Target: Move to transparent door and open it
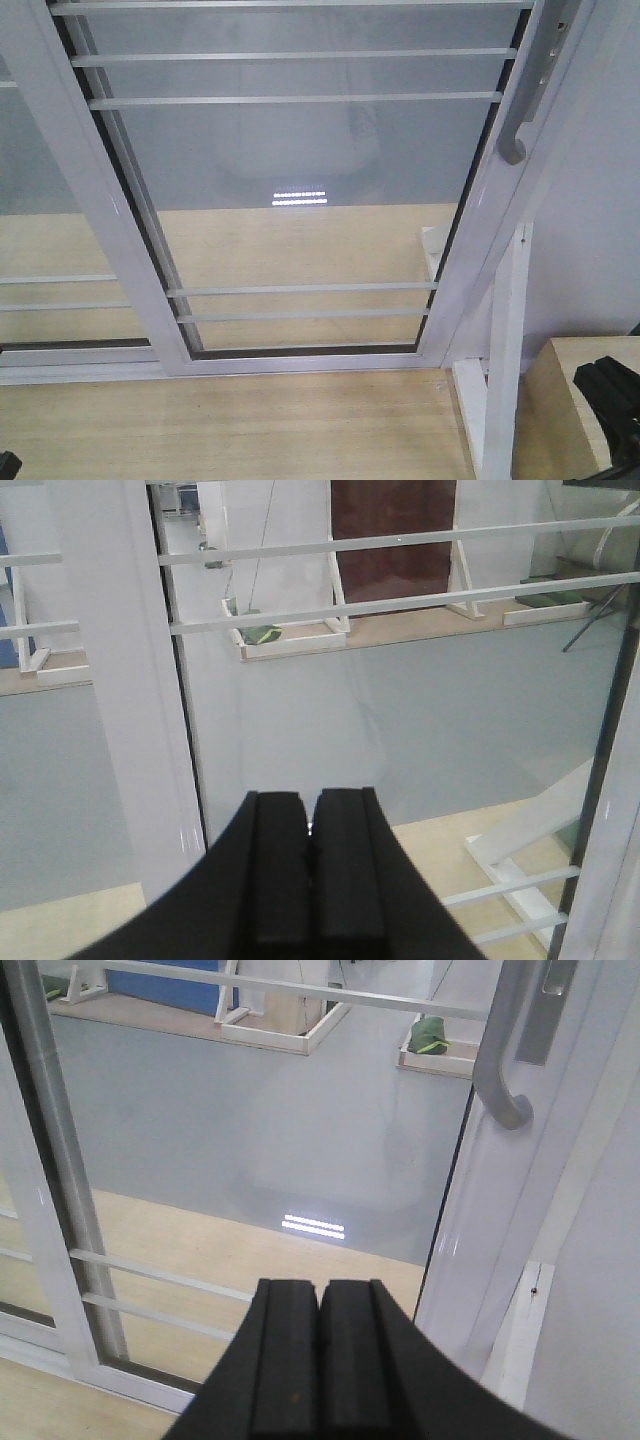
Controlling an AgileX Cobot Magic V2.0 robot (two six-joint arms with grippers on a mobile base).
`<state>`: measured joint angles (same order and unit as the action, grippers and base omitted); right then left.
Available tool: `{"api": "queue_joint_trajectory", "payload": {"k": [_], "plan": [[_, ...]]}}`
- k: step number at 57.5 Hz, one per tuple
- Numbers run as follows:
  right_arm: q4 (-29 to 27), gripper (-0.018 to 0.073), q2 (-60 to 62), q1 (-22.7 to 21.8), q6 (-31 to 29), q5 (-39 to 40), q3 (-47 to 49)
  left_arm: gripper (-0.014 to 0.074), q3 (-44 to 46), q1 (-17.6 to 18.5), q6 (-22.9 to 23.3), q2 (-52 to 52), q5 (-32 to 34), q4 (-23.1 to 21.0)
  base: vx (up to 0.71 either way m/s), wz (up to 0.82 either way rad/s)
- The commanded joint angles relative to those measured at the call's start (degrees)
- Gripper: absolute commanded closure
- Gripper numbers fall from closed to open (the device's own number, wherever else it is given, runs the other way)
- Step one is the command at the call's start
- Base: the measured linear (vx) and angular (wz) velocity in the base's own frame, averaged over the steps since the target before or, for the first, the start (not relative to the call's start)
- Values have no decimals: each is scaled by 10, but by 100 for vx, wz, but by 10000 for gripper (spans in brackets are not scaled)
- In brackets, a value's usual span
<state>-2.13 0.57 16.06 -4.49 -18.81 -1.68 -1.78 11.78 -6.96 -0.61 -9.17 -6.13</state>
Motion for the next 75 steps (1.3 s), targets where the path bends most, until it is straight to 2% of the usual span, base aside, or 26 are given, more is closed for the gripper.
{"api": "queue_joint_trajectory", "payload": {"k": [1, 31, 48, 62, 75], "plan": [[6, 565, 7, -2, -7, 45, -3, 603, -5, 2, 4, -9, 51, -2, 0, 0], [8, 565, 7, -2, -7, 46, -3, 603, -5, 2, 4, -9, 51, -2, 0, 0], [-2, 565, 7, -2, -4, 89, -3, 603, -5, 2, 4, -9, 51, -2, 0, 0], [-20, 565, 7, -2, -4, 163, -3, 603, -5, 2, 4, -9, 56, -2, 0, 0], [-19, 565, 7, -2, -4, 167, -2, 603, -5, 2, 4, -9, 56, -1, 0, 0]]}}
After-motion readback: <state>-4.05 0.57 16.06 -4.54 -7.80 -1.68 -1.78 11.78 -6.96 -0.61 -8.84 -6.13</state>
